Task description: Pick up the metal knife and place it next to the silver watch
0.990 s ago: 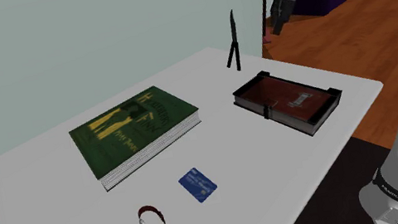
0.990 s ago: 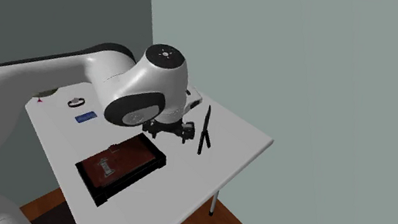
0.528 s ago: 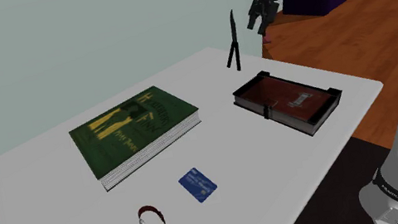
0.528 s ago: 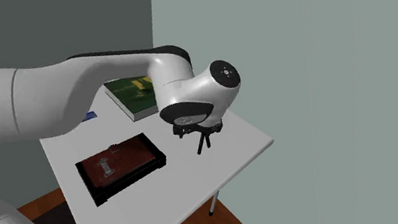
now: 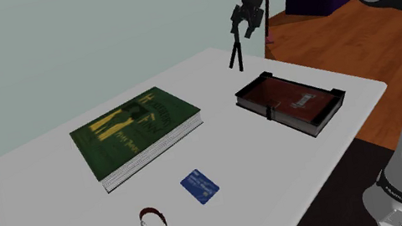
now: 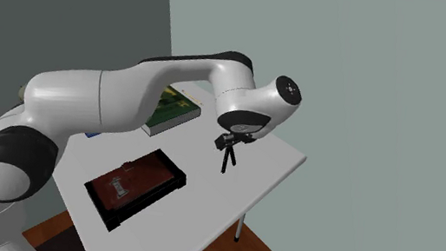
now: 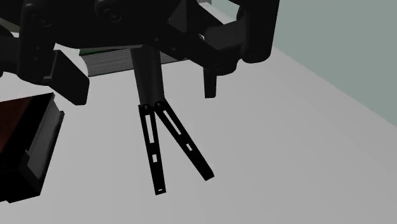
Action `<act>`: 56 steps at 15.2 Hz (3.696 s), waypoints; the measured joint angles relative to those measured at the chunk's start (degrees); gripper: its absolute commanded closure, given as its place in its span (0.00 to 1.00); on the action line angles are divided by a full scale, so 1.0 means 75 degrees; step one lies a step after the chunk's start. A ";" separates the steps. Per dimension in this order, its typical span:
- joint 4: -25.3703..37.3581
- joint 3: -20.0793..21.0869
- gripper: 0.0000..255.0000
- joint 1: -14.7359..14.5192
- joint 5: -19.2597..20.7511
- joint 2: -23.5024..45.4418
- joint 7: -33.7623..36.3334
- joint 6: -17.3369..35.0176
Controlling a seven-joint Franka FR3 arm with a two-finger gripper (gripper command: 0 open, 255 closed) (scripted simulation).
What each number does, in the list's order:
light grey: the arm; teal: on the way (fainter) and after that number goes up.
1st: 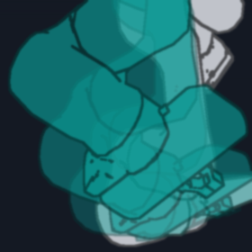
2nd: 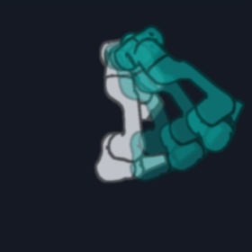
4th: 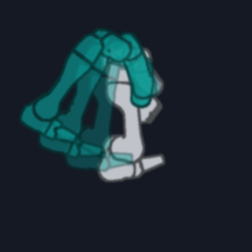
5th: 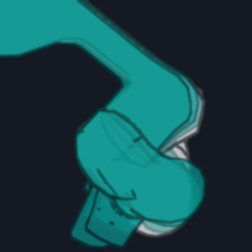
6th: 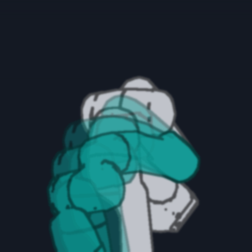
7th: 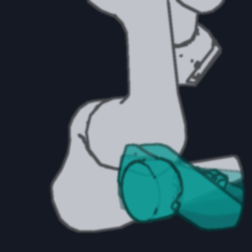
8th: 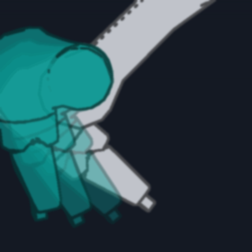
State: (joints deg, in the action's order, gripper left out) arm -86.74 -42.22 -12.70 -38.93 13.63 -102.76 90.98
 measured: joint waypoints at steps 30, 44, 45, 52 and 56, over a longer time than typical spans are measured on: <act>0.0163 0.0072 1.00 -0.0090 -0.0037 0.0025 0.0173 -0.0036; 0.2051 0.0053 1.00 0.0431 -0.0369 0.0450 0.0772 -0.1467; 0.1930 0.0055 1.00 0.0298 -0.0273 0.0292 0.0865 -0.1423; 0.0457 0.0397 1.00 -0.1026 0.0956 -0.1562 0.2032 -0.0664; -0.0326 0.0964 1.00 -0.1534 0.1666 -0.2664 0.2968 -0.0242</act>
State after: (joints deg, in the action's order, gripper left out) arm -89.18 -34.99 -24.20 -26.43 -6.35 -80.50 89.17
